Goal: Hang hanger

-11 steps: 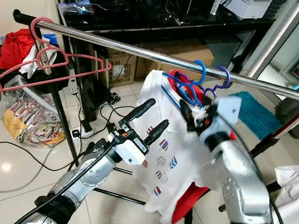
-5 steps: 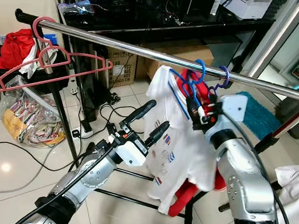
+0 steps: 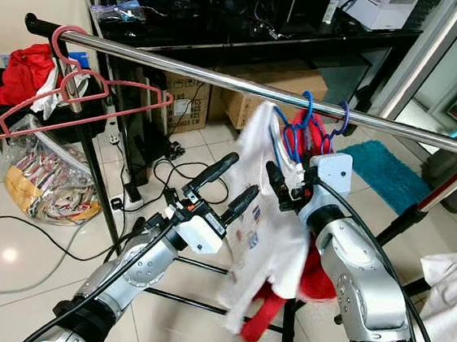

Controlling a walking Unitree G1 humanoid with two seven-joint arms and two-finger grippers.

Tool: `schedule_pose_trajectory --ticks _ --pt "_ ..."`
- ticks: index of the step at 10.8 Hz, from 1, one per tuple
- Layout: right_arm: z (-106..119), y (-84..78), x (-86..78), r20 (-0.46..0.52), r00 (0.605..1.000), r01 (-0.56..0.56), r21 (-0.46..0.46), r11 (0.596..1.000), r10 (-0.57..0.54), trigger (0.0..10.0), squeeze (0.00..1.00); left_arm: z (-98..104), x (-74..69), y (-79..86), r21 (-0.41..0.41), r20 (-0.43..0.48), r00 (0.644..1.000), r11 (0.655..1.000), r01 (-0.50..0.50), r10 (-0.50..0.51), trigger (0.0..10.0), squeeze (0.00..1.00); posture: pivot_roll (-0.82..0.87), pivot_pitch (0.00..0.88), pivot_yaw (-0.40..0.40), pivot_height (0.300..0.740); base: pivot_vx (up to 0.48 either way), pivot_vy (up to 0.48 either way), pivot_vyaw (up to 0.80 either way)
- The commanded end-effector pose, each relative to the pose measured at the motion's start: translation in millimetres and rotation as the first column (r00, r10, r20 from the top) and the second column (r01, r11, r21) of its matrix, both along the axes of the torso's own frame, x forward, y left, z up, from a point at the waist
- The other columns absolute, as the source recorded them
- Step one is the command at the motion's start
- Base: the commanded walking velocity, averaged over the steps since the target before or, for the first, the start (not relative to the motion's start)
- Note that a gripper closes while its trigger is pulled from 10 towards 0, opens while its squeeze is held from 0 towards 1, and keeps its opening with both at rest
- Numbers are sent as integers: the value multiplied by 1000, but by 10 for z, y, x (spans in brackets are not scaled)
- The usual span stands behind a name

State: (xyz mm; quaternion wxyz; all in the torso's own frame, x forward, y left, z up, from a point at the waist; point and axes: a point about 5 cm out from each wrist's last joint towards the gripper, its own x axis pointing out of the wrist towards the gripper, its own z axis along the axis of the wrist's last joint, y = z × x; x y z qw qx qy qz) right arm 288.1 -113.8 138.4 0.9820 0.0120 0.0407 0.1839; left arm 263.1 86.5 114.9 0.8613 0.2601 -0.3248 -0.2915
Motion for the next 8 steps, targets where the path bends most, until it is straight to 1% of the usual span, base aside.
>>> schedule_pose_trajectory --ticks 1,4,5,8 --pt "-73 -13 -1 -41 999 5 -18 1000 -6 10000 0 1 -1 -34 14 2 1000 1000 17 -17 10000 0 95 0 -69 740 0 0 0" --pt "-185 -30 9 -111 993 23 -65 998 -30 10000 0 -3 -3 -48 12 0 1000 1000 15 -15 10000 0 94 0 -75 740 0 0 0" --pt "-198 -65 19 -121 992 36 -72 997 -44 10000 0 -13 -11 -67 6 -3 1000 1000 13 -13 10000 0 91 0 -80 740 0 0 0" --pt "-219 -60 15 -138 989 38 -83 996 -49 10000 0 -22 -17 -77 5 -6 1000 1000 14 -14 10000 0 90 0 -81 740 0 0 0"
